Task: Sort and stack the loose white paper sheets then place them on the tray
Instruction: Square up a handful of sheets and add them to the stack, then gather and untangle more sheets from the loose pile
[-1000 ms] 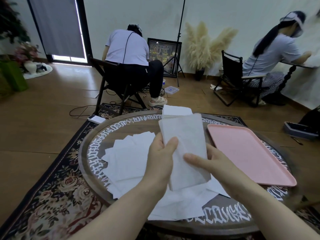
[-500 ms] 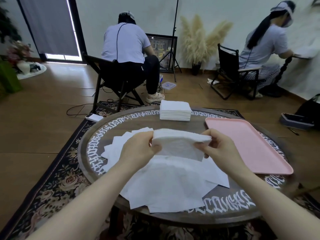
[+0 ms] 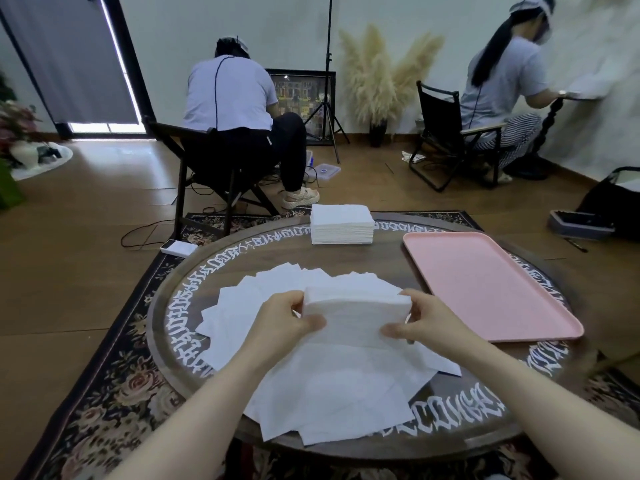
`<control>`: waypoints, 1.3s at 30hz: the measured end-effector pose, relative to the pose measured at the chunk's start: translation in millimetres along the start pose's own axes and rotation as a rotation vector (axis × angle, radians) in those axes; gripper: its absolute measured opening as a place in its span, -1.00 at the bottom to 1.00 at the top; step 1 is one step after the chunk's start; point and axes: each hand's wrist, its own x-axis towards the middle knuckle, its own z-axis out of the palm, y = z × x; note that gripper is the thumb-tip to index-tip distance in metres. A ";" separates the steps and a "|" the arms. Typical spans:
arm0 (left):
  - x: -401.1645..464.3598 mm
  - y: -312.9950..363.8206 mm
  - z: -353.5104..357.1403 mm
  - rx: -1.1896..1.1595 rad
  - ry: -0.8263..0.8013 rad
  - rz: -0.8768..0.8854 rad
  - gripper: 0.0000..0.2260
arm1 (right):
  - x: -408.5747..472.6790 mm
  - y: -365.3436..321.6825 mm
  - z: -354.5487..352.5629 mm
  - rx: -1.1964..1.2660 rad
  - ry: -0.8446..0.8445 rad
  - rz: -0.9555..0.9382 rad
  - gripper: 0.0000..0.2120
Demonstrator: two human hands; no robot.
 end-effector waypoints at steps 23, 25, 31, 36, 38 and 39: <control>178.1 58.3 -31.2 -0.332 0.119 -0.168 -0.74 | 165.8 -55.2 -38.1 0.407 0.250 0.169 -0.91; 216.6 59.7 -30.1 -0.317 0.178 -0.119 -0.70 | 205.5 -60.3 -42.2 0.407 0.280 0.135 -0.93; 285.2 21.3 1.2 -0.259 0.232 -0.182 -0.81 | 278.4 -25.2 -32.3 0.350 0.305 0.215 -0.88; 304.2 -10.2 22.4 -0.283 0.223 -0.266 -0.72 | 289.9 4.3 -27.7 0.371 0.298 0.238 -0.85; 308.3 -12.1 21.8 -0.303 0.234 -0.241 -0.83 | 291.1 6.6 -30.6 0.362 0.280 0.210 -0.81; 309.2 -12.5 21.1 -0.314 0.239 -0.236 -0.80 | 291.7 7.1 -31.9 0.353 0.276 0.202 -0.79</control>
